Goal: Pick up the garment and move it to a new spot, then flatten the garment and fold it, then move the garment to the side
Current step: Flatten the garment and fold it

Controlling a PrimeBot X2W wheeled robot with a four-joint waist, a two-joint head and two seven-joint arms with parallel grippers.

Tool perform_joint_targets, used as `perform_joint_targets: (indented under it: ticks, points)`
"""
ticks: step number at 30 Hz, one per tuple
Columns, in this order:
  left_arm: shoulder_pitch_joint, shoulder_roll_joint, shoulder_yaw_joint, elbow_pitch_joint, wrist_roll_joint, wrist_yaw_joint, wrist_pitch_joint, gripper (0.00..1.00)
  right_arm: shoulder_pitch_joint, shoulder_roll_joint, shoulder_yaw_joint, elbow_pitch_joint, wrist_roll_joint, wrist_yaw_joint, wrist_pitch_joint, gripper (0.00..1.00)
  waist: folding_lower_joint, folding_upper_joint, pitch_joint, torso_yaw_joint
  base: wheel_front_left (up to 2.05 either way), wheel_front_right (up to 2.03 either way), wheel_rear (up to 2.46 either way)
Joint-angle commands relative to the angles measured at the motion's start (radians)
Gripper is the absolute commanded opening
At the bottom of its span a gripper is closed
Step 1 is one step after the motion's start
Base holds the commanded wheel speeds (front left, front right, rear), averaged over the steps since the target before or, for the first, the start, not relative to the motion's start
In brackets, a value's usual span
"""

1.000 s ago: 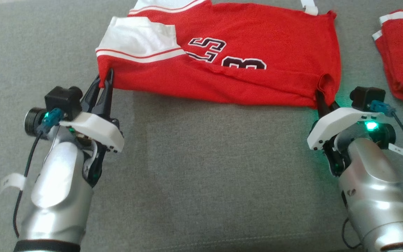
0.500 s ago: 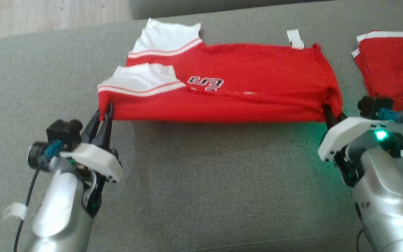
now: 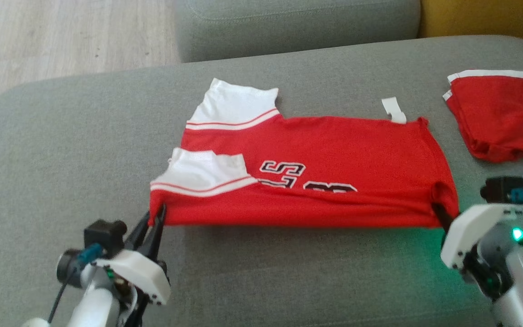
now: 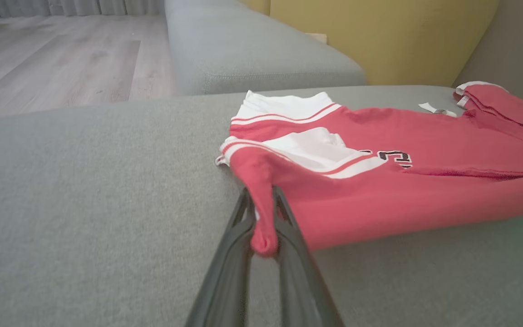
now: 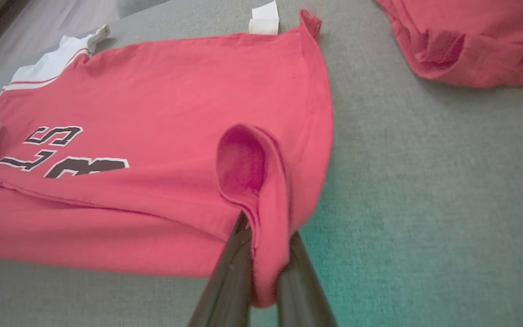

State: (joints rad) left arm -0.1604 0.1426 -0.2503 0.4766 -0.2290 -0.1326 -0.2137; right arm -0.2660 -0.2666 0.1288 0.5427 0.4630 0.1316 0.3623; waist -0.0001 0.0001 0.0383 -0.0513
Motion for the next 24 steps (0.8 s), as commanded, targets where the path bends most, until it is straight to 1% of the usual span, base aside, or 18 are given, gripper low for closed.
perform_joint_targets:
  ticks: [1, 3, 6, 7, 8, 10, 11, 12, 13, 16, 19, 21, 24]
  points:
    - [-0.02, 0.029, 0.028, -0.041, -0.009, 0.002, 0.01, 0.0, 0.009, -0.028, -0.004, -0.069, 0.014, -0.001, 0.026, 0.0, 0.0001, -0.0001, -0.003, 0.002, 0.0, 0.0, 0.0]
    - [-0.004, 0.029, 0.016, -0.044, -0.011, 0.002, 0.029, 0.0, 0.048, -0.03, -0.017, -0.118, 0.018, -0.001, 0.06, 0.0, 0.0001, -0.0001, -0.002, 0.002, 0.0, 0.0, 0.0]
    - [0.001, 0.032, -0.004, -0.033, -0.001, 0.003, 0.039, 0.0, 0.096, -0.016, -0.03, -0.175, 0.022, -0.001, 0.098, 0.0, 0.0001, -0.0001, 0.004, 0.0, 0.0, 0.0, 0.0]
    - [-0.001, 0.031, -0.009, -0.026, 0.003, 0.005, 0.038, 0.0, 0.106, -0.011, -0.038, -0.19, 0.016, -0.001, 0.1, 0.35, 0.0001, -0.0001, 0.007, -0.001, 0.0, 0.0, 0.0]
    - [-0.003, 0.031, -0.014, -0.015, 0.008, 0.008, 0.037, 0.0, 0.115, -0.004, -0.047, -0.202, 0.007, -0.001, 0.099, 1.0, 0.0001, -0.0001, 0.011, -0.003, 0.0, 0.0, 0.0]
    - [-0.007, 0.032, -0.018, -0.004, 0.014, 0.013, 0.034, 0.0, 0.12, 0.004, -0.059, -0.214, -0.003, -0.001, 0.094, 1.0, 0.0001, -0.0001, 0.013, -0.006, 0.0, 0.0, 0.0]
    - [-0.01, 0.033, -0.02, 0.005, 0.02, 0.019, 0.029, 0.26, 0.123, 0.014, -0.069, -0.228, -0.012, -0.001, 0.084, 1.0, 0.0001, -0.0001, 0.016, -0.009, 0.0, 0.0, 0.0]
    - [-0.013, 0.033, -0.021, 0.014, 0.023, 0.024, 0.021, 0.58, 0.124, 0.025, -0.081, -0.242, -0.019, -0.001, 0.071, 1.0, 0.0001, -0.0001, 0.018, -0.012, 0.0, 0.0, 0.0]
    - [-0.017, 0.032, -0.017, 0.021, 0.022, 0.03, 0.013, 1.0, 0.122, 0.035, -0.092, -0.26, -0.025, -0.001, 0.052, 1.0, 0.0001, -0.0001, 0.022, -0.015, 0.0, 0.0, 0.0]
    - [-0.037, 0.023, 0.002, 0.02, 0.013, 0.05, -0.016, 1.0, 0.107, 0.06, -0.105, -0.327, -0.025, -0.001, -0.046, 1.0, 0.0001, -0.0001, 0.032, -0.023, 0.0, 0.0, 0.0]
    - [-0.058, 0.017, 0.027, -0.009, 0.003, 0.061, -0.038, 1.0, 0.094, 0.08, -0.115, -0.362, -0.016, -0.001, -0.144, 1.0, 0.0001, -0.0001, 0.044, -0.033, 0.0, 0.0, 0.0]
    - [-0.071, 0.011, 0.044, -0.043, -0.001, 0.069, -0.045, 1.0, 0.089, 0.088, -0.11, -0.372, -0.023, -0.001, -0.197, 1.0, 0.0001, -0.0001, 0.052, -0.039, 0.0, 0.0, 0.0]
    - [-0.096, 0.003, 0.074, -0.129, -0.003, 0.064, -0.047, 1.0, 0.077, 0.099, -0.096, -0.383, -0.033, -0.001, -0.264, 1.0, 0.0001, -0.0001, 0.069, -0.05, 0.0, 0.0, 0.0]
